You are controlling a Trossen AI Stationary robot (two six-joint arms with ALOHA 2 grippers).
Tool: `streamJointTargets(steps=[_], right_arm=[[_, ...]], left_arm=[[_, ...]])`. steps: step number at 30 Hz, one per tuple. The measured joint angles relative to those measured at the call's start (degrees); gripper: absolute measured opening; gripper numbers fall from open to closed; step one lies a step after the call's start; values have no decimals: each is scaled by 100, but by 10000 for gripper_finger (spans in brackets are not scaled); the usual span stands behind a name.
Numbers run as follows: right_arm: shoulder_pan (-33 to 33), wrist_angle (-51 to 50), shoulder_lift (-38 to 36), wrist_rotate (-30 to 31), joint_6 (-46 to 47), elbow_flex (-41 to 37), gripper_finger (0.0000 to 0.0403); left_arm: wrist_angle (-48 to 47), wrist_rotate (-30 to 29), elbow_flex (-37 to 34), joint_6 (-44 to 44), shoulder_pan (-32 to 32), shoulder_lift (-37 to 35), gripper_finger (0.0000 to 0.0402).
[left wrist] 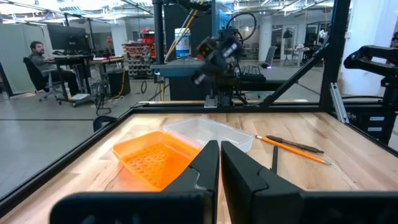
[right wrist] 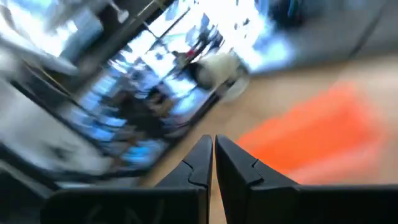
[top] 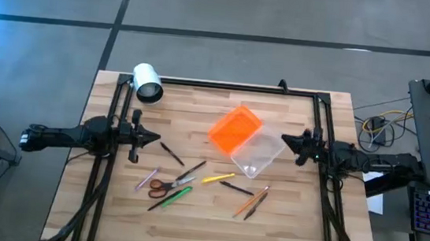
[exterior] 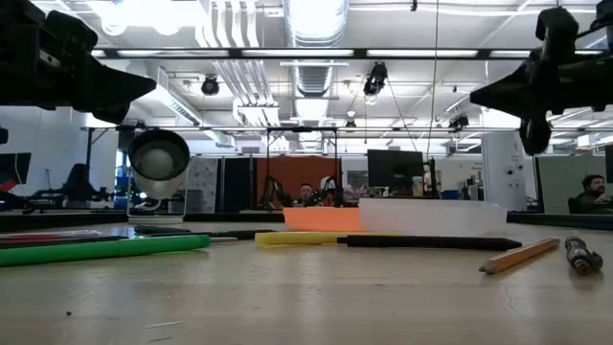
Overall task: Pick & place school supplies into a supply box
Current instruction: Put the orange pencil into the orange supply box
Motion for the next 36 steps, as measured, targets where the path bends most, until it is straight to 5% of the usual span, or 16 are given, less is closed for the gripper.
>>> streamJointTargets(steps=[6, 14, 18, 24, 26, 31, 36], right_arm=[[22, 613, 819, -1801, 1330, 0, 13], [31, 1548, 2589, -1998, 1421, 441, 13], [101, 1562, 3347, -2230, 2436, 912, 13], [372, -407, 4437, -2952, 3423, 1952, 13], [653, -1115, 4812, -3050, 3490, 2438, 13], [1306, -2218, 5665, -3035, 3529, 3323, 13], [1610, -2302, 6398, -3399, 3523, 3771, 13]], left_arm=[[0, 0, 1, -1, -2, -1, 2], [1, 0, 0, -2, -2, 1, 2], [86, -4, 0, -80, 0, 0, 2], [121, -9, 2, -417, -3, 1, 2], [170, 29, 2, -1425, -4, 1, 2], [399, 192, 0, -6962, -1, 14, 2], [391, -75, 0, -7879, 0, 65, 2]])
